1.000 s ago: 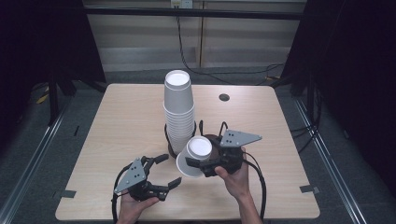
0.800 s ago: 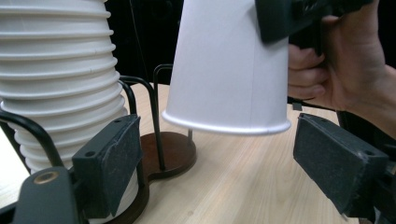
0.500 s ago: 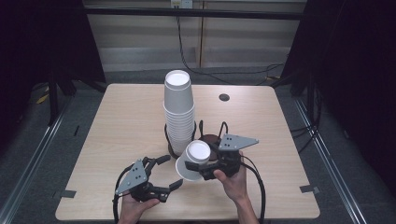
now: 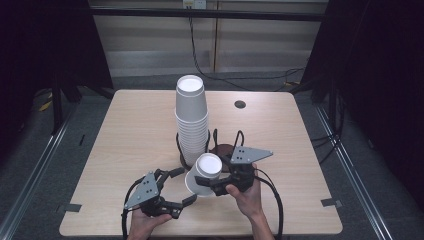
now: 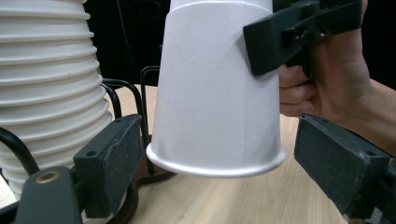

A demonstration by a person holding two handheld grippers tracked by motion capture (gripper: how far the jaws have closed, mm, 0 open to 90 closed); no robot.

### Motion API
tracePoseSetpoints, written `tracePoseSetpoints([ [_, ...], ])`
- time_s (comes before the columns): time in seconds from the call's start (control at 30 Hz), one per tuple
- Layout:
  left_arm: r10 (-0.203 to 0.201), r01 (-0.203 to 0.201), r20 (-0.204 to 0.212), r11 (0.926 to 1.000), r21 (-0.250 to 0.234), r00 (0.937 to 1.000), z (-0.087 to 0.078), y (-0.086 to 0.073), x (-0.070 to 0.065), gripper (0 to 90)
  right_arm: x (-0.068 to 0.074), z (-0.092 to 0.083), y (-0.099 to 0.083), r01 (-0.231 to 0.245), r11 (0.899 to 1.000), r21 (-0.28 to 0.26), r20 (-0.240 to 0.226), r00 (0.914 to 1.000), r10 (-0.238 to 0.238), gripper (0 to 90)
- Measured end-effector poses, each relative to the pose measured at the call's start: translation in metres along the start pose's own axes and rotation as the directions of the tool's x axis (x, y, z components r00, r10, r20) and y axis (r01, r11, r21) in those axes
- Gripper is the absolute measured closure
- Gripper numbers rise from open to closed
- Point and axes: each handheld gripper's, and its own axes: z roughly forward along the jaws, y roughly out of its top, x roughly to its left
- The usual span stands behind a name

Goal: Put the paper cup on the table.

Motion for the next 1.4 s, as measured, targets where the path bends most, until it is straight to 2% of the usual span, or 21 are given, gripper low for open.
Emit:
tracePoseSetpoints([
  [0.33, -0.009, 0.009, 0.034, 0.9998, 0.020, 0.9994, 0.010, -0.002, 0.004, 15.3, 0.003, 0.006, -0.003, 0.001, 1.000, -0.005, -0.028, 0.9996, -0.001, 22.9],
  [0.47, -0.018, 0.017, 0.043, 0.9995, 0.026, 0.9989, 0.014, -0.002, 0.004, 12.4, 0.004, 0.007, -0.003, 0.002, 1.000, -0.008, -0.038, 0.9993, -0.002, 23.0],
  [0.83, -0.005, 0.003, 0.048, 0.9988, 0.049, 0.9988, 0.021, 0.000, 0.003, 7.6, 0.008, 0.010, -0.002, 0.008, 1.000, -0.015, -0.057, 0.9983, -0.009, 23.0],
  [1.07, -0.005, 0.001, 0.073, 0.9986, 0.052, 0.9973, 0.023, -0.001, 0.004, 9.8, 0.010, 0.013, -0.003, 0.005, 1.000, -0.019, -0.067, 0.9977, -0.006, 23.0],
  [1.4, -0.008, 0.003, 0.081, 0.9983, 0.058, 0.9967, 0.023, -0.002, 0.008, 13.7, 0.006, 0.014, -0.006, -0.015, 0.999, -0.031, -0.071, 0.9974, 0.013, 21.6],
])
